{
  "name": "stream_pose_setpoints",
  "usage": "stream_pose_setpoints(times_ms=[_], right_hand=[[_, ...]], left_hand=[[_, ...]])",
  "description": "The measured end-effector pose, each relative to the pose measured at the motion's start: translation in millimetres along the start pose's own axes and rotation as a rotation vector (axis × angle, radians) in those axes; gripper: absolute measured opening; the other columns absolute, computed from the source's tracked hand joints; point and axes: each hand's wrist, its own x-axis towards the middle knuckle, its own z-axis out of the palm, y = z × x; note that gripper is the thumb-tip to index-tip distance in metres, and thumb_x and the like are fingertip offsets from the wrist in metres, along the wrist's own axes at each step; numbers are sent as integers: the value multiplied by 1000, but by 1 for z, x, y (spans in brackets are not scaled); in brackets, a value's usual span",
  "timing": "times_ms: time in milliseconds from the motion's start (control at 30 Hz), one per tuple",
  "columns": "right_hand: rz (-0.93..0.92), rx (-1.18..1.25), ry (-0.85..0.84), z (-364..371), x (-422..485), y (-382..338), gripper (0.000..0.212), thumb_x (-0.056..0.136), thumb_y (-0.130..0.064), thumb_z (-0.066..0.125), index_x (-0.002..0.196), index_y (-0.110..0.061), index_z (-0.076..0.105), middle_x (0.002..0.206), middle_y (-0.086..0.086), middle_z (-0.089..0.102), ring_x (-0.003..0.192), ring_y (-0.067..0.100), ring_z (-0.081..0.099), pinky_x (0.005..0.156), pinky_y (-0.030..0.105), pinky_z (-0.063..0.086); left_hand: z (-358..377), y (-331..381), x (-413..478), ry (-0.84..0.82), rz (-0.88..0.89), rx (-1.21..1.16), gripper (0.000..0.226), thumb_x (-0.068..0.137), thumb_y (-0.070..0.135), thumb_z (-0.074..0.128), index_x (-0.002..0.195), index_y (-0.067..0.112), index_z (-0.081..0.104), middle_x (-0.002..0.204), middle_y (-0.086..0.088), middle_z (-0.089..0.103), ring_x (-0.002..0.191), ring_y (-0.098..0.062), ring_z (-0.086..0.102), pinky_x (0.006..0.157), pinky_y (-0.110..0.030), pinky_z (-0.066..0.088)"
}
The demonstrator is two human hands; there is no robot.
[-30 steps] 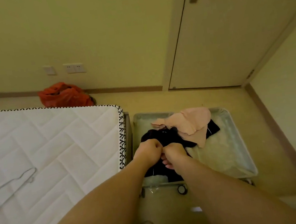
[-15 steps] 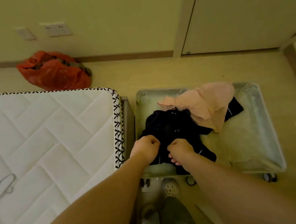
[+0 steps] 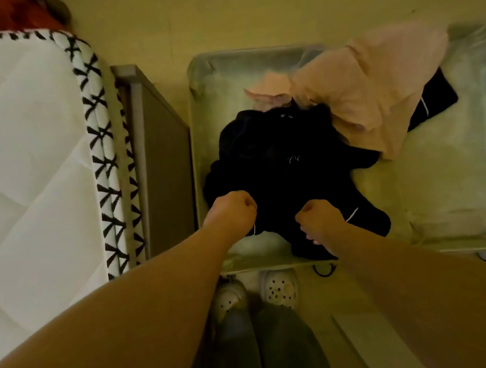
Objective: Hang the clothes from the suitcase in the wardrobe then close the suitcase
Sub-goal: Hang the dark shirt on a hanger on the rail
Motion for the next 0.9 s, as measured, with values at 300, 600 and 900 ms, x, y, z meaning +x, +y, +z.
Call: stream_pose_setpoints(times_ms=[300, 600, 900], right_hand=[[-34, -694, 216, 14, 112, 60, 33, 94, -22, 47, 125, -11, 47, 133, 15, 42, 122, 35, 39, 100, 45, 35], [60, -585, 161, 10, 148, 113, 90, 87, -33, 63, 149, -34, -2, 156, 13, 10, 136, 41, 25, 101, 53, 35], [50, -38, 88, 23, 126, 103, 17, 92, -20, 48, 101, -7, 55, 88, 11, 57, 71, 23, 52, 67, 32, 44]], left_hand=[[81, -37, 121, 16, -14, 134, 30, 97, 16, 44, 125, 15, 53, 126, -10, 53, 101, -26, 56, 87, -35, 50], [145, -32, 167, -150, 77, 44, 100, 80, 29, 71, 149, 40, -1, 157, -9, -2, 144, -37, 7, 115, -52, 23], [168, -15, 142, -61, -317, -582, 94, 80, 47, 67, 149, 31, 6, 151, -10, 17, 133, -37, 33, 107, -52, 36]])
